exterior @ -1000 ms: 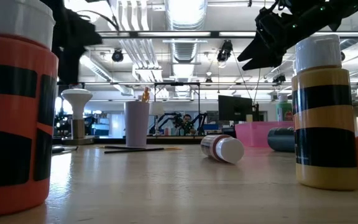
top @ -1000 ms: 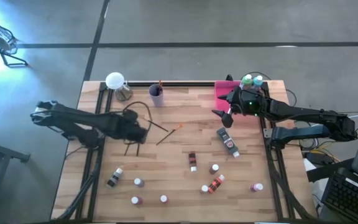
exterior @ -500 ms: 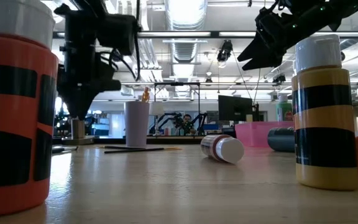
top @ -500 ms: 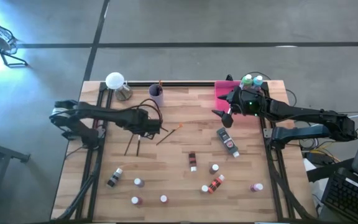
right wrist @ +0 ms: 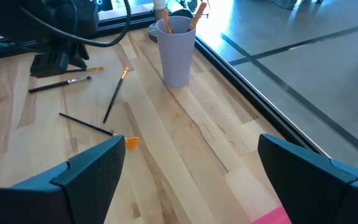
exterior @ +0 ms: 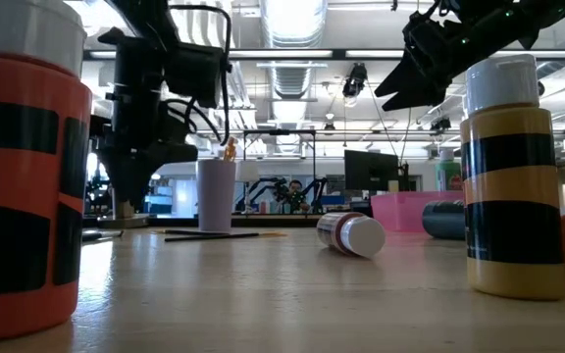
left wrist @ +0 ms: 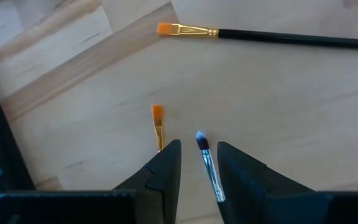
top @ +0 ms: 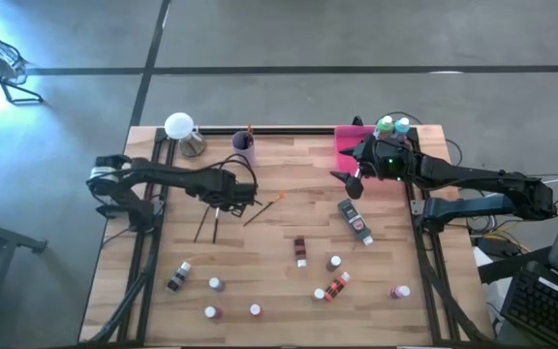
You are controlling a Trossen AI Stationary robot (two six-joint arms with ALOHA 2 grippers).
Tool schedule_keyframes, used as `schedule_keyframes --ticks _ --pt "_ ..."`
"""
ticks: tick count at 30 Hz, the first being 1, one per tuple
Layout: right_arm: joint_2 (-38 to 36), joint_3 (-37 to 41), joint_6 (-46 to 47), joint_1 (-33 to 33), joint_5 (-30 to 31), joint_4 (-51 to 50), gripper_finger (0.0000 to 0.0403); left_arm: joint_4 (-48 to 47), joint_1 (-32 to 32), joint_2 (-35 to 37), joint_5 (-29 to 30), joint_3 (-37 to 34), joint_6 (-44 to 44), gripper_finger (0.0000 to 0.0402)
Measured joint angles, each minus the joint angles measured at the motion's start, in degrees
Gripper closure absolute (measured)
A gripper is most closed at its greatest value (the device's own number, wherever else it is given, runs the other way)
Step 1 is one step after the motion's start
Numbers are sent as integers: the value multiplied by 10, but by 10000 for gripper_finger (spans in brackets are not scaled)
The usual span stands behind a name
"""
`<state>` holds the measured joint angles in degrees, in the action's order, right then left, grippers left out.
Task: Pick & Place Paint Supplies
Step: Put the silver black paint brush into the purple cup
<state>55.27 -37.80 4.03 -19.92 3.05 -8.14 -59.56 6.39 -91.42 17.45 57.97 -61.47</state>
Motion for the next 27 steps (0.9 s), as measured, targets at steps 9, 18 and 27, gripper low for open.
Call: schedule_keyframes --ticks 9,18,27 --pt "0 0 0 0 0 0 39 62 8 0 -24 -40 -1 291" --pt "0 0 0 0 0 0 39 94 10 -1 -34 -76 -20 291" --pt "0 0 0 0 0 0 40 150 18 1 -35 -103 -25 291"
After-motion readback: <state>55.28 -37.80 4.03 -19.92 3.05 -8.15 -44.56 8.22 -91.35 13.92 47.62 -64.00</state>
